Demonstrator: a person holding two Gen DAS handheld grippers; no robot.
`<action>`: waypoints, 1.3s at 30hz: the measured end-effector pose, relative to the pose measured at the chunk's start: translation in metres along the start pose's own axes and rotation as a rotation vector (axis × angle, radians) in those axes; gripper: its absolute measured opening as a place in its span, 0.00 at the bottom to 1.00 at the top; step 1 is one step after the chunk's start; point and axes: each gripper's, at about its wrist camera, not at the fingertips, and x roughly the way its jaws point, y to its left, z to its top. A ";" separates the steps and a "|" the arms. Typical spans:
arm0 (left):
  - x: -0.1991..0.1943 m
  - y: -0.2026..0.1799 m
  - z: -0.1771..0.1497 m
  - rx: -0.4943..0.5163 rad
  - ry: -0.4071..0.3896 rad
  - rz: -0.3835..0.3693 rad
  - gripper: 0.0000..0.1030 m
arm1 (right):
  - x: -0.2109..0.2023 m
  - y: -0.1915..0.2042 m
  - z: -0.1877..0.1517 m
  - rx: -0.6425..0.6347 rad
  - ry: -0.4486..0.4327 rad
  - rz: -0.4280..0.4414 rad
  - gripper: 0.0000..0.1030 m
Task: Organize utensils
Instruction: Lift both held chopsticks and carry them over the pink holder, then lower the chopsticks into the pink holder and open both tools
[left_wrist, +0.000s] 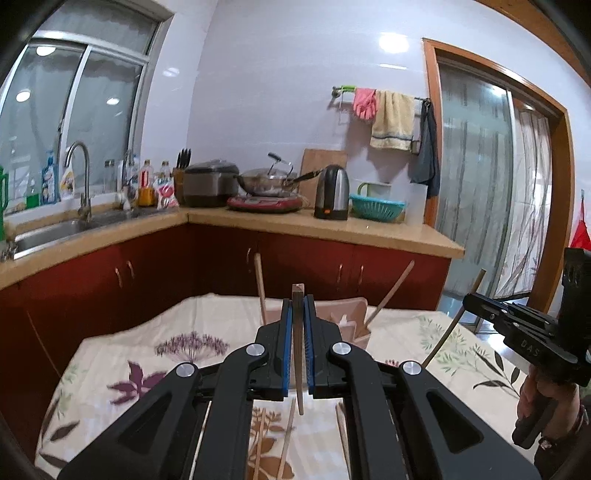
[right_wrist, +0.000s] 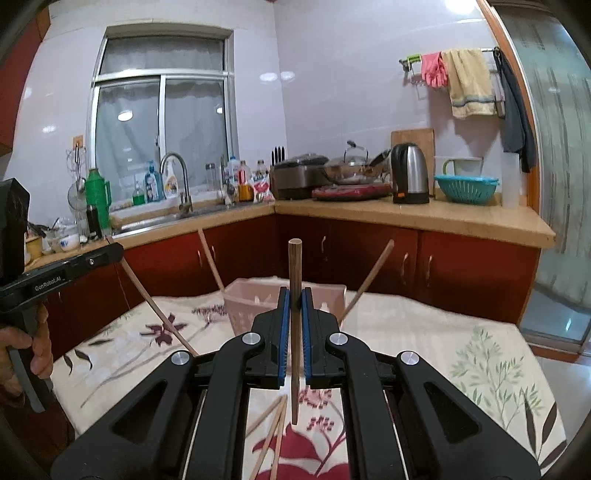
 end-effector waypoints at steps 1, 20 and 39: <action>-0.001 -0.001 0.007 0.011 -0.016 0.001 0.06 | -0.001 0.000 0.005 -0.001 -0.012 0.001 0.07; 0.035 0.001 0.072 0.071 -0.189 0.039 0.06 | 0.042 -0.016 0.078 -0.038 -0.207 0.011 0.07; 0.110 0.009 0.006 0.028 -0.003 0.022 0.08 | 0.133 -0.030 0.013 0.005 -0.039 -0.023 0.11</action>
